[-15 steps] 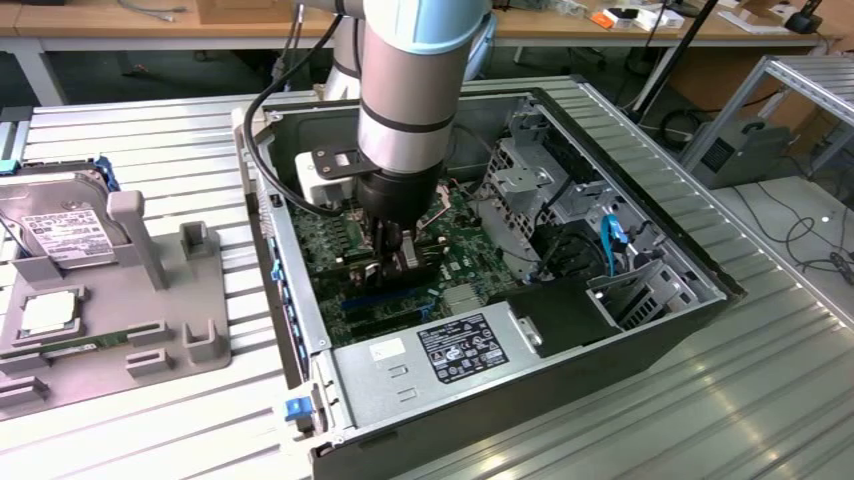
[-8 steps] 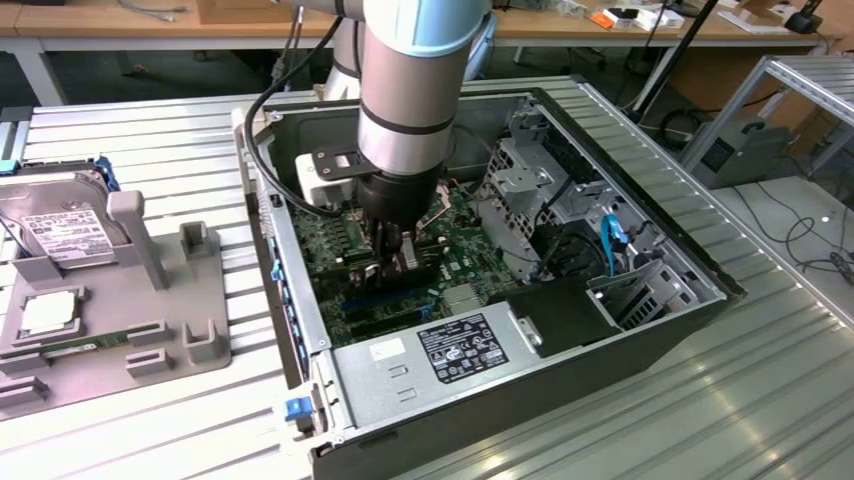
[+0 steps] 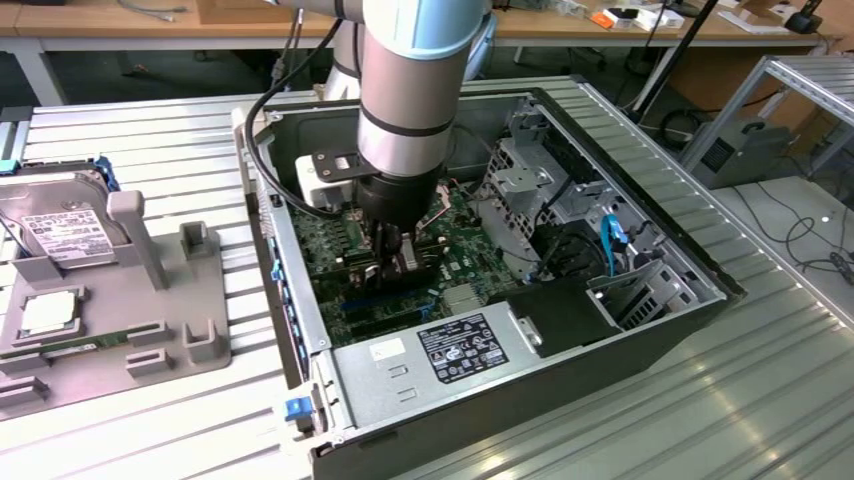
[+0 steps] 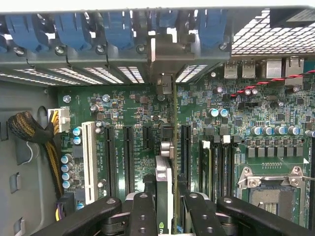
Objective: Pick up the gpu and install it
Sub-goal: 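Insert the gpu into the slot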
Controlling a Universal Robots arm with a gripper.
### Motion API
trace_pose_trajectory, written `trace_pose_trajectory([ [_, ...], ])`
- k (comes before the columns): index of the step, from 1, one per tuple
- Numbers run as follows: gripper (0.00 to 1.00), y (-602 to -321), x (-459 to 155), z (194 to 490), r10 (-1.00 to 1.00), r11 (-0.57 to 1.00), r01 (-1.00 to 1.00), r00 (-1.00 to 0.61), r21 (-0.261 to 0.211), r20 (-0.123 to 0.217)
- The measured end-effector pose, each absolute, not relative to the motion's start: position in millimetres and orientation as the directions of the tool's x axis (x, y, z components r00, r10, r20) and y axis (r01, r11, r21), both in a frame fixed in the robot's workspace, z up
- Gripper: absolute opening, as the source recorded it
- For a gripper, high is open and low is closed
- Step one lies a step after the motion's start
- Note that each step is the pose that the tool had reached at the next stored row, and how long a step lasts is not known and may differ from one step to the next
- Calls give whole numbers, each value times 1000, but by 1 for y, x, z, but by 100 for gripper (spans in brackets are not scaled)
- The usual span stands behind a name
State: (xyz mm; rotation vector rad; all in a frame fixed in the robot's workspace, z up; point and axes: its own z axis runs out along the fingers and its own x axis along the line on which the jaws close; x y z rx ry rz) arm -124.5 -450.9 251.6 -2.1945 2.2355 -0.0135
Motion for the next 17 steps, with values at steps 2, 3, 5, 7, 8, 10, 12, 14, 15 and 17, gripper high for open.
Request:
trace_pose_trajectory([
  [2, 34, -451, -125, 252, -1000, 18, -1000, -18, -12, 1],
  [3, 46, -451, -125, 252, -1000, 18, -1000, -18, -12, 0],
  [5, 52, -451, -125, 252, -1000, 18, -1000, -18, -12, 0],
  [7, 73, -451, -125, 252, -1000, 18, -1000, -18, -12, 0],
  [8, 79, -451, -125, 252, -1000, 18, -1000, -18, -12, 0],
  [10, 79, -451, -125, 255, -1000, 18, -1000, -18, -12, 1],
  [12, 79, -450, -125, 268, -1000, 18, -1000, -19, -12, 5],
  [14, 71, -447, -125, 284, -1000, 18, -1000, -19, -12, 6],
  [15, 71, -446, -125, 289, -1000, 18, -1000, -19, -12, 6],
  [17, 41, -444, -127, 307, -1000, 18, -1000, -19, -13, 7],
])
